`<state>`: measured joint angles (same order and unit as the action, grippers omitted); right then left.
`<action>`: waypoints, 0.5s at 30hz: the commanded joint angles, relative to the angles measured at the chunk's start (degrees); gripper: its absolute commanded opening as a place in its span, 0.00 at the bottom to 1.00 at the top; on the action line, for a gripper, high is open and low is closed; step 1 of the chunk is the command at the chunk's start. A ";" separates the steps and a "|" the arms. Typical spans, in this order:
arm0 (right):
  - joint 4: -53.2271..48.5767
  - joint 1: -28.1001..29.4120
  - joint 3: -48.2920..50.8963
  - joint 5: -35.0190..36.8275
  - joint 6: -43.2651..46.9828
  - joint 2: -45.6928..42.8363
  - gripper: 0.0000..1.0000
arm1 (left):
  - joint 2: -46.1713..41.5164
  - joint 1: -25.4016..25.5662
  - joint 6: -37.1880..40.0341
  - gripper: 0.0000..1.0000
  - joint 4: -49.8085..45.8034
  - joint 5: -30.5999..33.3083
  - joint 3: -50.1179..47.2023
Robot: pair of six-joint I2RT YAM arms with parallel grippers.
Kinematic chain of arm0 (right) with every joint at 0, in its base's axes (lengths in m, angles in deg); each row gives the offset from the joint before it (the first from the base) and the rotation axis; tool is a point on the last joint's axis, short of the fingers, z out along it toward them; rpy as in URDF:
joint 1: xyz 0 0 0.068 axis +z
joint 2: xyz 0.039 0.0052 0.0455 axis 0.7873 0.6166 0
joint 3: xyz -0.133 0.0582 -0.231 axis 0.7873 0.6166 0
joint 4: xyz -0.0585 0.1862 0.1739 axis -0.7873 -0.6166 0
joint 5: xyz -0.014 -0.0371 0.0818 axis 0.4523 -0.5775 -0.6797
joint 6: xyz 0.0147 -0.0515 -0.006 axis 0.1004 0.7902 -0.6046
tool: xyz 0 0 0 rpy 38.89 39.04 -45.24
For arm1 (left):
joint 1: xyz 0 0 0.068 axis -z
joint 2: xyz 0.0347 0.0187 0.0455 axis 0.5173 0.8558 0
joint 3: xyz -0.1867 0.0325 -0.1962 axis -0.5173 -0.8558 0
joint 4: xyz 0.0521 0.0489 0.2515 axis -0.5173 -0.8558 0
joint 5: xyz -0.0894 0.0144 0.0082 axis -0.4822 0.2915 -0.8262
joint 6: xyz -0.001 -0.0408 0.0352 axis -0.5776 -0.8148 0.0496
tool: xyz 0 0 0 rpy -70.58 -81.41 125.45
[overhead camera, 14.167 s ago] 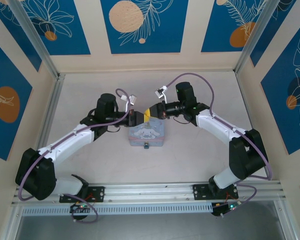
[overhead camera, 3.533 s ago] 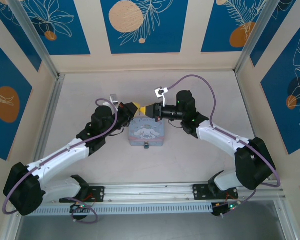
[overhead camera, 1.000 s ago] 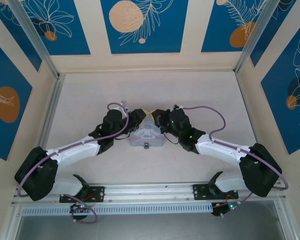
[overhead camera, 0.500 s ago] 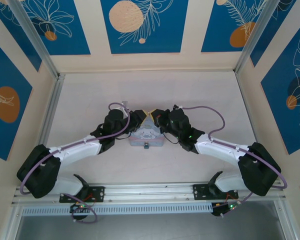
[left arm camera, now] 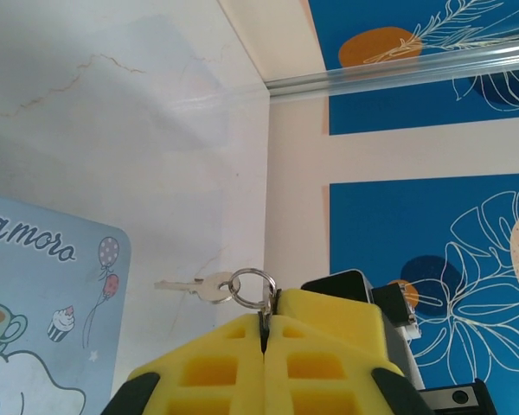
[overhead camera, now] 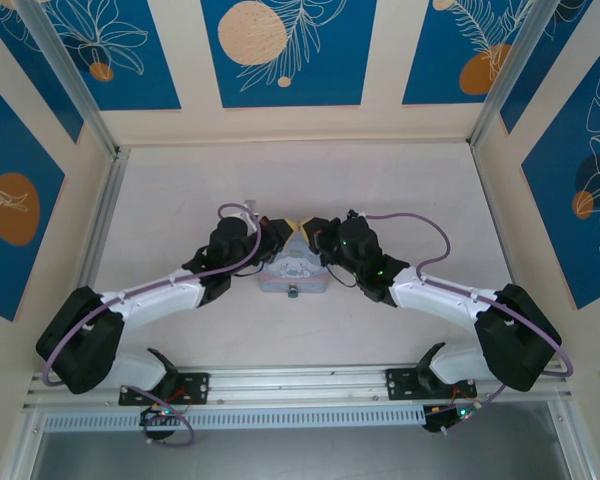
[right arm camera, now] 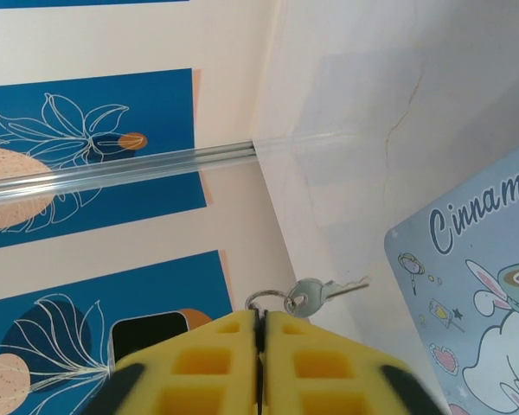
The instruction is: Unlock the padlock with the key
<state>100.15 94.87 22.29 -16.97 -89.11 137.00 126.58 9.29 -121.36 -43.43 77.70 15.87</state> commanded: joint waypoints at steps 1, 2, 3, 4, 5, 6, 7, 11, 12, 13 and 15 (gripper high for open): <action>-2.75 -1.55 1.16 -0.64 1.66 -4.13 0.49 | -0.07 0.50 1.89 0.00 -1.54 -0.56 2.55; -4.80 -2.59 1.71 -0.83 2.42 -5.85 0.55 | -0.51 0.28 3.17 0.00 -3.55 -1.10 3.14; -6.23 -3.95 2.70 -1.26 3.74 -8.00 0.56 | -1.04 -0.06 4.85 0.00 -6.47 -2.01 4.04; -7.69 -5.61 3.58 -2.06 5.30 -10.27 0.57 | -1.51 -0.55 7.04 0.00 -9.81 -3.18 5.23; -9.11 -7.12 4.14 -2.97 6.73 -12.17 0.57 | -1.87 -0.87 8.99 0.00 -12.46 -4.05 6.19; -10.52 -8.96 4.63 -4.50 8.60 -14.13 0.57 | -2.17 -1.44 11.18 0.00 -15.39 -5.28 7.48; -11.94 -11.41 4.60 -6.95 11.14 -15.58 0.57 | -2.26 -2.04 13.55 0.00 -18.10 -6.81 8.96; -12.91 -20.09 2.92 -20.68 20.83 -15.99 0.58 | -0.98 -4.31 21.22 0.00 -25.52 -13.91 14.72; -11.50 -22.17 2.20 -25.58 23.55 -14.81 0.57 | -0.53 -4.80 23.00 0.00 -26.19 -15.78 15.85; -10.17 -23.98 1.40 -30.36 26.16 -13.48 0.55 | 0.06 -5.40 24.72 0.00 -26.93 -18.06 17.19; -6.76 -26.04 0.44 -38.02 30.61 -10.98 0.52 | 1.52 -6.34 28.33 0.00 -27.34 -23.08 19.51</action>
<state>90.68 70.94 25.02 -38.90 -68.83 123.45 126.64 4.25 -101.45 -66.47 63.73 31.85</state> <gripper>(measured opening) 0.532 0.047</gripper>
